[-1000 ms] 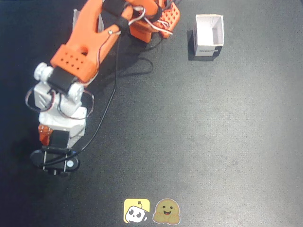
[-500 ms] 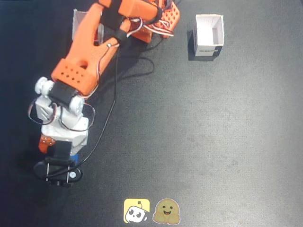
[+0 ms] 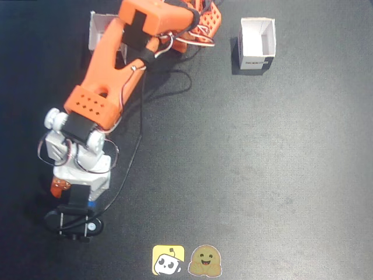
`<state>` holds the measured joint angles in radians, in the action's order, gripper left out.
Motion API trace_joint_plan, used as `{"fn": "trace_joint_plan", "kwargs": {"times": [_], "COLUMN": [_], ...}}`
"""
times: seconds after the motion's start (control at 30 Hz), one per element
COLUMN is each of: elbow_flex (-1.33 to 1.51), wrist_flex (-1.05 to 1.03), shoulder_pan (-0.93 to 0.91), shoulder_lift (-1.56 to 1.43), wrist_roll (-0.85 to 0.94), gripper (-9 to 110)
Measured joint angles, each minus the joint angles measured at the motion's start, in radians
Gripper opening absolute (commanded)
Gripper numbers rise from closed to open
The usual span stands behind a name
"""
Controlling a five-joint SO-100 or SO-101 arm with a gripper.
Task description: Put the red cube in the right box and the blue cube in the left box.
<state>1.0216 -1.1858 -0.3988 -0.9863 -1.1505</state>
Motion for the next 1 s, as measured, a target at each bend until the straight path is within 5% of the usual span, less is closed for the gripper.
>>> {"fn": "trace_joint_plan", "kwargs": {"times": [1.0], "elbow_flex": [-0.064], "wrist_flex": [-0.005], "shoulder_pan": [0.025], "shoulder_lift": [0.146], "wrist_roll": [-0.021], "gripper": [22]}}
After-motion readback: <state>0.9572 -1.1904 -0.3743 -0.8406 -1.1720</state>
